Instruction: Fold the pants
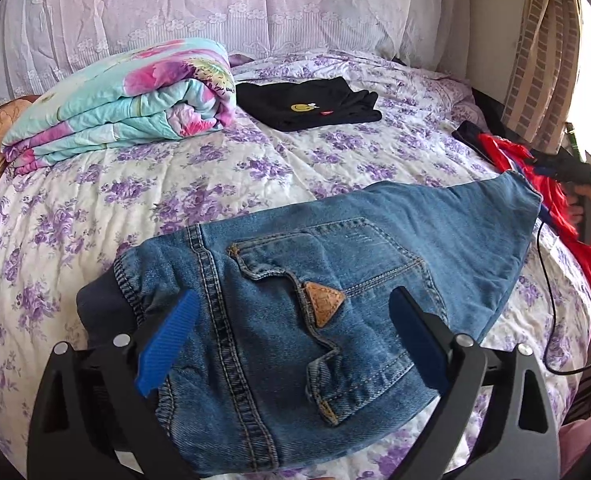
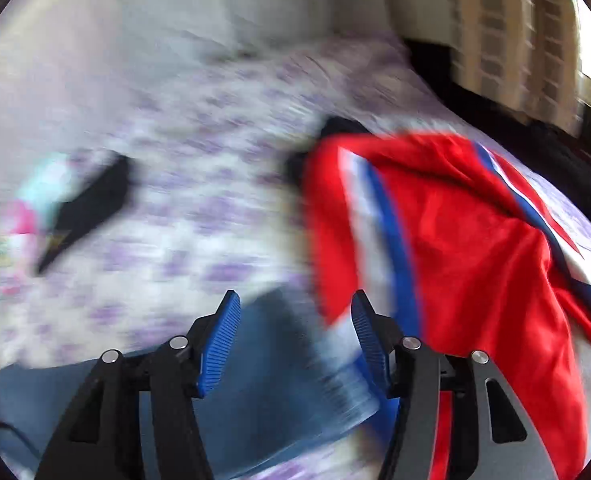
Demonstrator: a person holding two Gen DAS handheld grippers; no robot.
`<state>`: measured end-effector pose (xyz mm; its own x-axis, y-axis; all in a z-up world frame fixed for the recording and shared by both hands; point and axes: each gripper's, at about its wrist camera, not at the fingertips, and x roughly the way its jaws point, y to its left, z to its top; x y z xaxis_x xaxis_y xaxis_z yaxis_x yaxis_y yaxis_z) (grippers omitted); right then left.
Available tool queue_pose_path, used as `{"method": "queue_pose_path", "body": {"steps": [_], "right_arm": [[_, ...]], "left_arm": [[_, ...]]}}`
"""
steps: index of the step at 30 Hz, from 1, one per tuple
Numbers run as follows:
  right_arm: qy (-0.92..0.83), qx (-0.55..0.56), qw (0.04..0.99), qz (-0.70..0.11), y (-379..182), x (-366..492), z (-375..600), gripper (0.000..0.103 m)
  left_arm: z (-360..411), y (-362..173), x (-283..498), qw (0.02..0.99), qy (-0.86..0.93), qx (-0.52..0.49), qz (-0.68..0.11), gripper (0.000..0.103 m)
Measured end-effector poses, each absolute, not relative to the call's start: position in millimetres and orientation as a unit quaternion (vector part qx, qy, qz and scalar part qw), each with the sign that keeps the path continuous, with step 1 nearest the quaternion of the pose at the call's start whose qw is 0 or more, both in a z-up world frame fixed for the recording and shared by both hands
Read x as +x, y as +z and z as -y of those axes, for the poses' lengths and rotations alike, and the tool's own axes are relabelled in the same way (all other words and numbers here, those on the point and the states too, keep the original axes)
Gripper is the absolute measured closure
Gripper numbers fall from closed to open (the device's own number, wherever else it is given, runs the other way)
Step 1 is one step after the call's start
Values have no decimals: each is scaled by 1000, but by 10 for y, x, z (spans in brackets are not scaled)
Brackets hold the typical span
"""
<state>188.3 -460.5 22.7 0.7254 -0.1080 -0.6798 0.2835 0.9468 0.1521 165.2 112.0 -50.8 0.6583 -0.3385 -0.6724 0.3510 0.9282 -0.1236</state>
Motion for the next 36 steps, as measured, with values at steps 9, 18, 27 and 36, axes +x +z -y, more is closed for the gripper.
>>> {"method": "queue_pose_path", "body": {"steps": [9,18,27,36], "right_arm": [[17,46,889,-456,-345,1631,3792,53],[121,-8,918,-377,203,1079,3071,59],[414,-207,821,-333,-127,970,785,67],[423,-234,792,-374,-292,1144,452,97]], "left_arm": [[-1087,-550,1595,909,-173,35,-378,8],[-1431,-275,1194,930,-131,28,-343,8],[-1937,-24,711,946,-40,9,-320,8],[-2115,-16,440,946,-14,-1,-325,8]]}}
